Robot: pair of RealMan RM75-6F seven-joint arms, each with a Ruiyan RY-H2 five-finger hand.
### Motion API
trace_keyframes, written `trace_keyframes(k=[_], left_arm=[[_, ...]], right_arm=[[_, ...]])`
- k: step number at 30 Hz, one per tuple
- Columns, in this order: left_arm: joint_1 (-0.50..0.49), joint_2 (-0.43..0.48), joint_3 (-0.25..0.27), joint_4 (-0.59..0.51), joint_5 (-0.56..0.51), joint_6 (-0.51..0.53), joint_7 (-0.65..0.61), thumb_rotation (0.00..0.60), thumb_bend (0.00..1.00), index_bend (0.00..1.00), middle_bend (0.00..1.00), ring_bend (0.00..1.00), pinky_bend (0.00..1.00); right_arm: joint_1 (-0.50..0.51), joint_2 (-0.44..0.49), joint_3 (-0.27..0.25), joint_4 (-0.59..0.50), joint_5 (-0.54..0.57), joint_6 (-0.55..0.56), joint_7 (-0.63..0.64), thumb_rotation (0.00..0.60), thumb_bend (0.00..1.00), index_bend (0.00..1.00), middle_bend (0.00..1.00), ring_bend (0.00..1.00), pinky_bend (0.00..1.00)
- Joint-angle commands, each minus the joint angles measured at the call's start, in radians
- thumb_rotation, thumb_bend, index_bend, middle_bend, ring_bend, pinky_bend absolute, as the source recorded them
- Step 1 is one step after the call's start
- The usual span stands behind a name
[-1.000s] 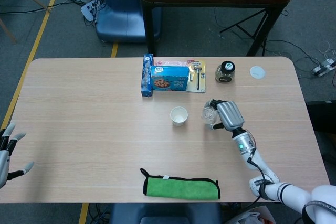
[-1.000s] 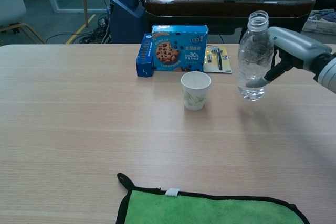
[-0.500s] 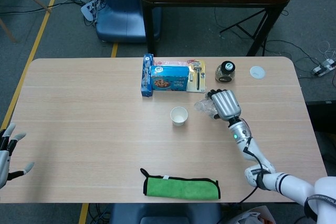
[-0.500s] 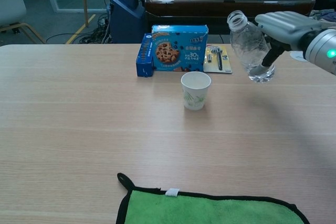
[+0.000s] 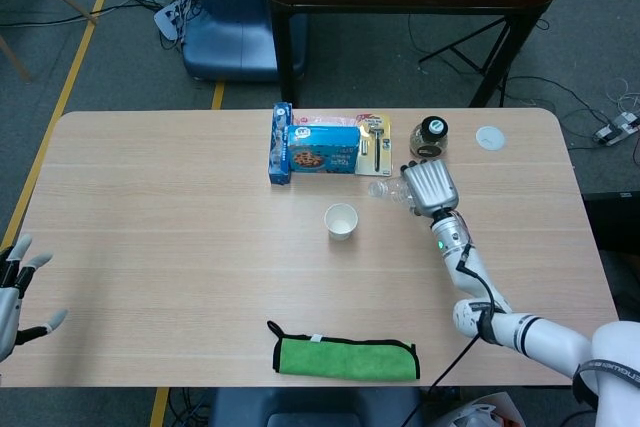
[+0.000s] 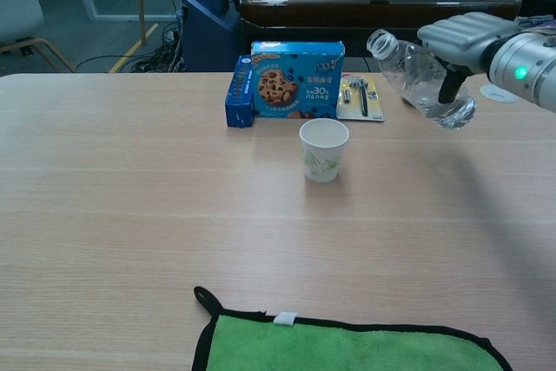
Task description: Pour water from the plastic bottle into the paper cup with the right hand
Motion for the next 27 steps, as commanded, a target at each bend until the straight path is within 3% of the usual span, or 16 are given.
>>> trace_keyframes(k=[1,12,27], left_arm=[[0.001,0.001,0.001,-0.003,0.002,0.002,0.000,0.600,0.12,0.22,0.00,0.06,0.31],[0.003,0.002,0.001,-0.004,0.007,0.006,-0.005,0.600,0.12,0.22,0.02,0.06,0.31],[0.005,0.006,0.001,-0.011,0.005,0.007,-0.003,0.600,0.12,0.22,0.02,0.06,0.31]], right_arm=[[0.028,-0.007,-0.014,0.013,0.031,-0.011,-0.055,0.600,0.04,0.62,0.65,0.58,0.59],[0.077,-0.026,-0.054,0.053,0.086,-0.023,-0.153,0.600,0.04,0.62,0.65,0.58,0.59],[0.124,-0.067,-0.114,0.126,0.073,-0.024,-0.239,0.600,0.04,0.62,0.65,0.58,0.59]])
